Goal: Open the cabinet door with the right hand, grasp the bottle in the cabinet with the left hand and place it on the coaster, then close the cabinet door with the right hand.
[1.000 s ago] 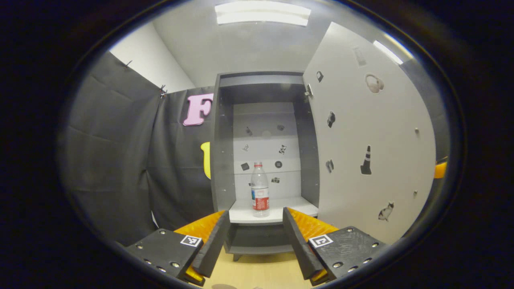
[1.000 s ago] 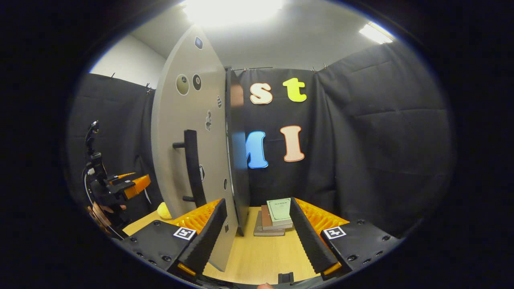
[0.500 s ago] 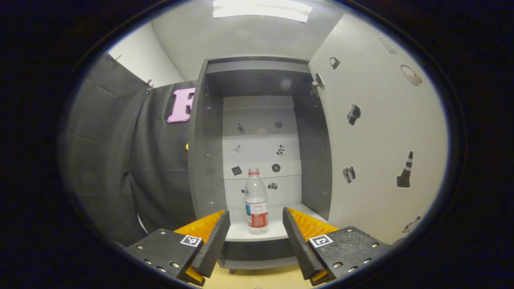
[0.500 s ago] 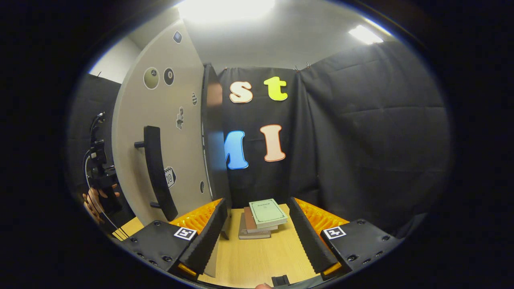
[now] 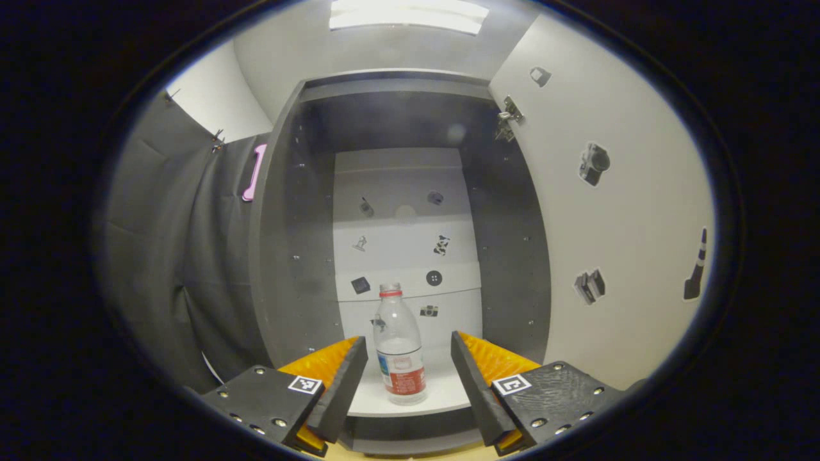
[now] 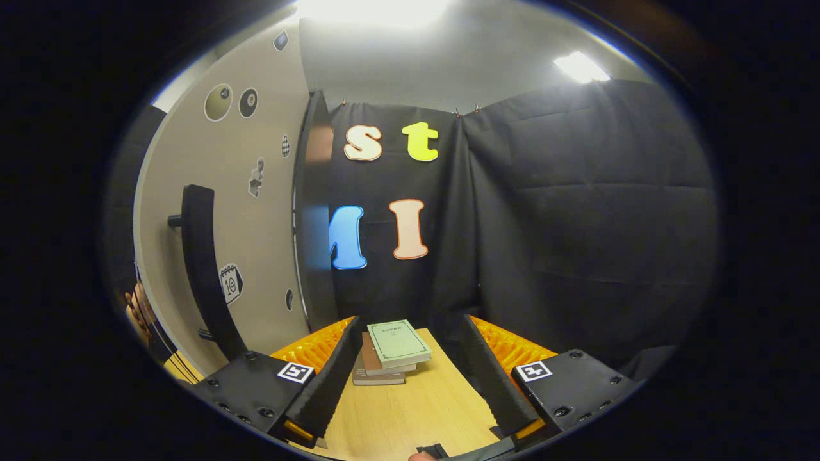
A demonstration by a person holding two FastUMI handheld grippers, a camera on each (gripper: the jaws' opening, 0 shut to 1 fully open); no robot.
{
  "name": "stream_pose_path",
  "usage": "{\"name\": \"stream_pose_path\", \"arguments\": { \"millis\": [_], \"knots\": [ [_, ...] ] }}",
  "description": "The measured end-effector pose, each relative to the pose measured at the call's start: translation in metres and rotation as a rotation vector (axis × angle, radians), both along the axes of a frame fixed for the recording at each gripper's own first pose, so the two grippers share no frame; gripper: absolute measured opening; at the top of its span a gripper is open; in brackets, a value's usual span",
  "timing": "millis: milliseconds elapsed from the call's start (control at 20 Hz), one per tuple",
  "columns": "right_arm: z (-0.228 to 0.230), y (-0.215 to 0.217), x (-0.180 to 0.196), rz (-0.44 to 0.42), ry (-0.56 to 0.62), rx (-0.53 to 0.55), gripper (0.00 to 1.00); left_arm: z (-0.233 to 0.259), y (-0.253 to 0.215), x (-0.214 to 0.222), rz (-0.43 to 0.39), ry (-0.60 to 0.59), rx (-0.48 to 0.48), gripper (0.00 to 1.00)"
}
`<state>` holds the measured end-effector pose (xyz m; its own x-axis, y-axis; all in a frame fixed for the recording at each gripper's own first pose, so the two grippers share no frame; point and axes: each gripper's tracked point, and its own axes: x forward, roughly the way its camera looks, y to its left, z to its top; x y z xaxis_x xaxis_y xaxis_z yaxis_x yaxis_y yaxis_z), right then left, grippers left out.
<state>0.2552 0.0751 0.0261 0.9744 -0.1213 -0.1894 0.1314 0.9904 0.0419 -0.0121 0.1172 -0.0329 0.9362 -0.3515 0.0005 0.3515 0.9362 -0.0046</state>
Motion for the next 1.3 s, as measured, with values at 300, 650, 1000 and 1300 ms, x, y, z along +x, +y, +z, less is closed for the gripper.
{"name": "stream_pose_path", "arguments": {
  "millis": [300,650,1000,1300],
  "knots": [
    [-0.023,-0.005,0.012,-0.07,0.055,0.004,0.99,-0.007,-0.003,0.004,-0.004,0.017,-0.003,0.79],
    [-0.042,-0.001,0.023,-0.122,0.094,-0.001,0.94,-0.006,-0.006,0.015,0.006,-0.004,-0.016,0.81],
    [-0.052,0.008,0.04,-0.124,0.108,0.018,0.99,-0.009,0.001,0.023,0.024,-0.018,0.019,0.81],
    [-0.054,0.011,0.046,-0.124,0.112,0.023,0.99,-0.017,0.003,0.017,0.027,0.026,0.017,0.81]
  ]
}}
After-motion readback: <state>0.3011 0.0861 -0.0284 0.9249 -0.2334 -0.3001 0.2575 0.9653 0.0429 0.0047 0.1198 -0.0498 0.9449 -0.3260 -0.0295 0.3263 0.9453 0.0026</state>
